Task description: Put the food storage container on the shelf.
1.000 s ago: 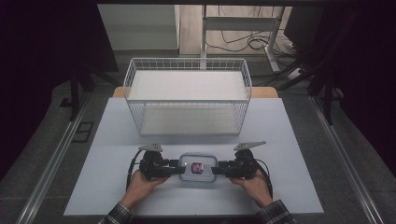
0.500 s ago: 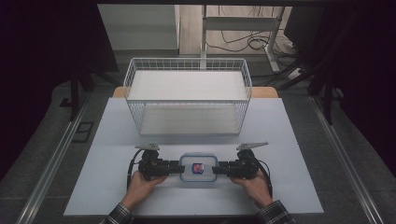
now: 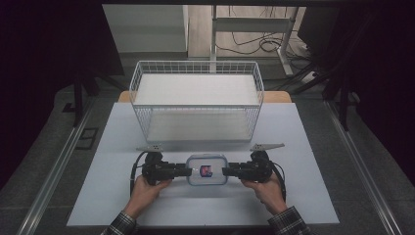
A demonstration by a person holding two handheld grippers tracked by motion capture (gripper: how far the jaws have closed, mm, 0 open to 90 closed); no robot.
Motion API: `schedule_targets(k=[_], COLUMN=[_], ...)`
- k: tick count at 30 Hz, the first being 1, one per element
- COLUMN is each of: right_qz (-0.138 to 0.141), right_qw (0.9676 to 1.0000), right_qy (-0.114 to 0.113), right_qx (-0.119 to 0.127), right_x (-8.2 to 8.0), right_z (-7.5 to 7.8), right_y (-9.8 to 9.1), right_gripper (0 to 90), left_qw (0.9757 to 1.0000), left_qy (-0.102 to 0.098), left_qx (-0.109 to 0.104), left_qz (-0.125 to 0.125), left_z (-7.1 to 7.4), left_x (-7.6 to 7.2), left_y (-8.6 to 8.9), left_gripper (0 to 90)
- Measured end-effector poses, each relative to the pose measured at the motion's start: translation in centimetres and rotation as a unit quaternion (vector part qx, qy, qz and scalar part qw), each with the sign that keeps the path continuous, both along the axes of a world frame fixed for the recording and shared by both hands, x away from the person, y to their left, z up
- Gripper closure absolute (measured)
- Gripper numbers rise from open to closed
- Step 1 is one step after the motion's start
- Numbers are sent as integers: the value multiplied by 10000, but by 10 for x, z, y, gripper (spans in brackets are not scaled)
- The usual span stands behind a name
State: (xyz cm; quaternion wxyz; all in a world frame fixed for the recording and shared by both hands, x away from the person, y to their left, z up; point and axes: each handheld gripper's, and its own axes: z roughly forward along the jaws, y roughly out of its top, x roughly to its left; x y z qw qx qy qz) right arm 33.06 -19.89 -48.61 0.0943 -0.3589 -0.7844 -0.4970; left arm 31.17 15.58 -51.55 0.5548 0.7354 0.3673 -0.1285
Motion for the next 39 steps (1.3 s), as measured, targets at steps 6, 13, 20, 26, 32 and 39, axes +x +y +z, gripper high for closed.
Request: schedule_targets(k=[6,13,20,26,32,39], right_qz=[-33,2,-19,-24,-29,-36], right_qw=[9999,9999,9996,9994,9992,9987], right_qy=[-81,-135,-234,-292,-351,-421], right_qx=[48,85,147,183,212,296], right_x=[2,7,17,28,40,52], right_z=[12,25,49,67,80,99], right_y=[4,9,11,14,18,23], right_gripper=[577,577,576,577,577,577], left_qw=[9999,9998,9993,9990,9986,9979], left_qy=[-109,-173,-305,-351,-378,-483], left_qx=[37,45,52,43,-5,-8], left_qz=[66,125,195,265,359,428], left_z=[13,30,55,73,86,107], left_x=[0,2,11,22,32,41], left_y=[4,9,10,13,16,22], left_gripper=[594,594,594,592,592,591])
